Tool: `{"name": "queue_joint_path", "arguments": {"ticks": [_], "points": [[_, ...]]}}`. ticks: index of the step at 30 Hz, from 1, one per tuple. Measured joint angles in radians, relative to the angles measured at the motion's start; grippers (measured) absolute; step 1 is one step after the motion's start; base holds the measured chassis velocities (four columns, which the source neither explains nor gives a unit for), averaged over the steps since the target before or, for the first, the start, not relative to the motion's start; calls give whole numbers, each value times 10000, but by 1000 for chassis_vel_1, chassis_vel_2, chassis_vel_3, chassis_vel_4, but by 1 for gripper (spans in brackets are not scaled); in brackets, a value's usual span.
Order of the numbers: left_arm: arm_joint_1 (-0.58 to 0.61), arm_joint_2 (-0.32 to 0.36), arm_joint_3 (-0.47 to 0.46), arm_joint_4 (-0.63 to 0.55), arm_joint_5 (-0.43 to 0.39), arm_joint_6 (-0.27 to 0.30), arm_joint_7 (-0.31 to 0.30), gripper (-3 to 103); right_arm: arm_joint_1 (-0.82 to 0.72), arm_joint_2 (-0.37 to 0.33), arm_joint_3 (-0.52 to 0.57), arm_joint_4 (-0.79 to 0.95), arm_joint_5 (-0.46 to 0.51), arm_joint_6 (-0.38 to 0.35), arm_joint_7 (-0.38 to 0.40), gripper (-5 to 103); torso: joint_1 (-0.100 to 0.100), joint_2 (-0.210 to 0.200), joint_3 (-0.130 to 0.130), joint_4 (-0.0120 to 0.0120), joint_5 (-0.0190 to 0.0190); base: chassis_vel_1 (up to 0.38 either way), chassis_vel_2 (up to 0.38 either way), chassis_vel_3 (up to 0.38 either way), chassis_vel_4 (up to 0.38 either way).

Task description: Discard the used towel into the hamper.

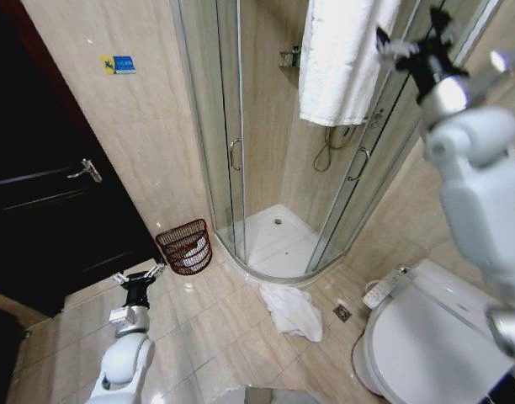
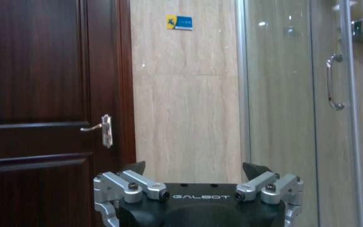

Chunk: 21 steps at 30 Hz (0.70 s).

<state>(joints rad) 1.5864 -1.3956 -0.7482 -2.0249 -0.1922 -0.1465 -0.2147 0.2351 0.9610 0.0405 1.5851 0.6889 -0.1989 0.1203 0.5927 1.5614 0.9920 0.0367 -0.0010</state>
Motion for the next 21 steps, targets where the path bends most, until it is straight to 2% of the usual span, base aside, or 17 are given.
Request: {"name": "queue_joint_path", "arguments": {"ticks": [2, 3, 7, 14, 15, 19, 20, 21], "points": [[135, -32, -42, -92, -9, -30, 17, 100, 797, 703, -290, -579, -161, -267, 476, 100, -1, 0, -1, 3, 1, 0, 0, 0, 0], [135, -32, -42, -92, -9, -30, 17, 100, 797, 703, -290, -579, -161, -267, 476, 100, -1, 0, -1, 3, 1, 0, 0, 0, 0], [265, 70, -312, -202, -94, -209, 143, 100, 1512, 1392, -689, -1374, -122, -519, 1490, 100, -4, 0, -2, 2, 7, 0, 0, 0, 0], [487, 208, -617, -359, -440, -337, 289, 100, 1759, 1579, -979, -1831, -27, -640, 1997, 100, -3, -2, -2, -3, 9, 0, 0, 0, 0], [524, 220, -670, -359, -495, -371, 307, 100, 1768, 1590, -1004, -1873, 23, -640, 1997, 103, -3, -2, -2, -2, 9, 0, 0, 0, 0], [685, 270, -846, -335, -695, -488, 340, 100, 1771, 1593, -1060, -1953, 176, -620, 1994, 95, -3, -3, -3, -1, 9, 0, 0, 0, 0], [734, 289, -898, -332, -751, -522, 353, 100, 1772, 1584, -1083, -1969, 203, -618, 1992, 90, -3, -3, -3, -1, 9, 0, 0, 0, 0], [734, 289, -898, -332, -751, -522, 353, 100, 1772, 1584, -1083, -1969, 203, -618, 1992, 90, -3, -3, -3, -1, 9, 0, 0, 0, 0]]}}
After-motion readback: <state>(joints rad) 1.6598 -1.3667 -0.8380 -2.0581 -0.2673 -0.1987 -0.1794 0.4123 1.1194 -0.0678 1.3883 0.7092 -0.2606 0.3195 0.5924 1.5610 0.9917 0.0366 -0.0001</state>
